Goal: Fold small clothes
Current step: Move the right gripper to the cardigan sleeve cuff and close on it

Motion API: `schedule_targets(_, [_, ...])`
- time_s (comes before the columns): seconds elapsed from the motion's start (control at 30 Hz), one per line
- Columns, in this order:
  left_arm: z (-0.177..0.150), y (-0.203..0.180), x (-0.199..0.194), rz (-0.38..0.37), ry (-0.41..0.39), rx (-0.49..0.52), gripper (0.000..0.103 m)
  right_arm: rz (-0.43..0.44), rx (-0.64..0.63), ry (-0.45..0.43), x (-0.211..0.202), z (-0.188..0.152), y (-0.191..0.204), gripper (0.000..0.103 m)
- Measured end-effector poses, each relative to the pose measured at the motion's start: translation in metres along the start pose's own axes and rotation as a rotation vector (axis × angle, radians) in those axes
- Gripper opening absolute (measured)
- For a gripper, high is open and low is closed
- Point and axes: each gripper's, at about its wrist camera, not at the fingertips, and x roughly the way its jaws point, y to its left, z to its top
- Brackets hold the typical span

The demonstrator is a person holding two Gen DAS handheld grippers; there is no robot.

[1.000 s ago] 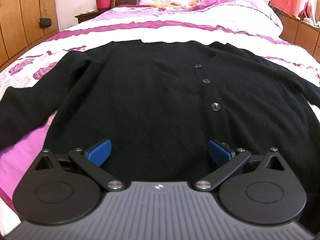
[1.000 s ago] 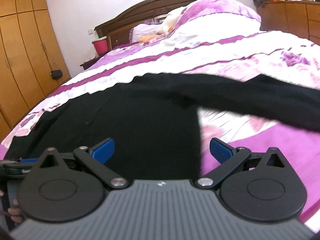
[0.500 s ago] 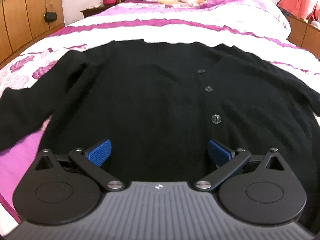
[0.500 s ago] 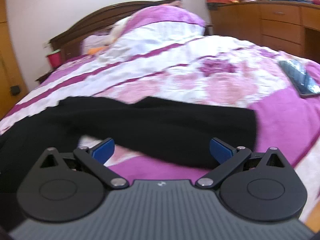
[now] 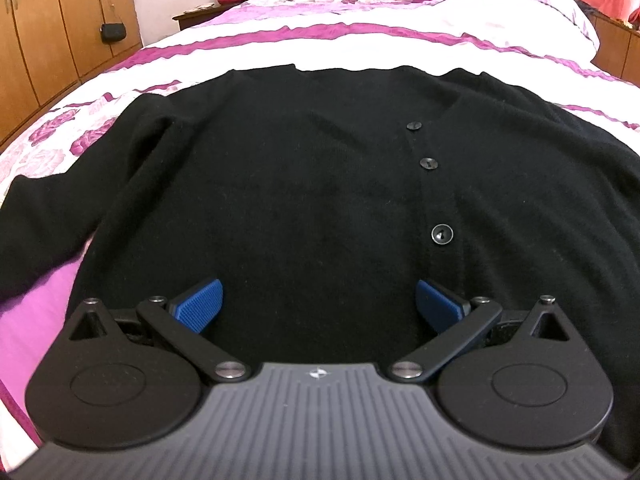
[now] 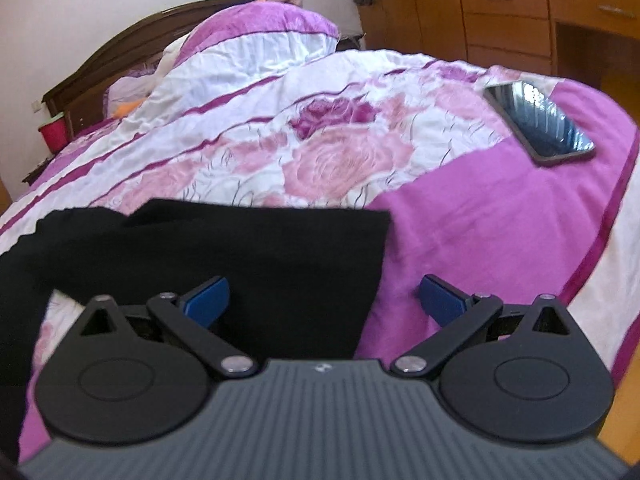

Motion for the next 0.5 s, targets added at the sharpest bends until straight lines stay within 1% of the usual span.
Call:
schedule_targets(0.13, [0.001, 0.001, 0.001, -0.004, 0.006, -0.003, 0.103, 0.014, -0.003, -0.018, 0.002, -0.002, 0.005, 0.103])
schedule_targets(0.2, [0.001, 0.002, 0.002, -0.004, 0.005, -0.001, 0.103, 0.041, 0.006, -0.026, 0.0, 0.001, 0.006, 0.096])
schedule_targets(0.3, [0.001, 0.002, 0.003, -0.005, 0.005, 0.001, 0.103, 0.089, 0.02, -0.03, -0.001, 0.004, 0.008, 0.09])
schedule_targets(0.5, [0.0, 0.003, 0.003, -0.01, 0.003, -0.002, 0.103, 0.083, 0.072, -0.014, 0.009, -0.002, 0.005, 0.089])
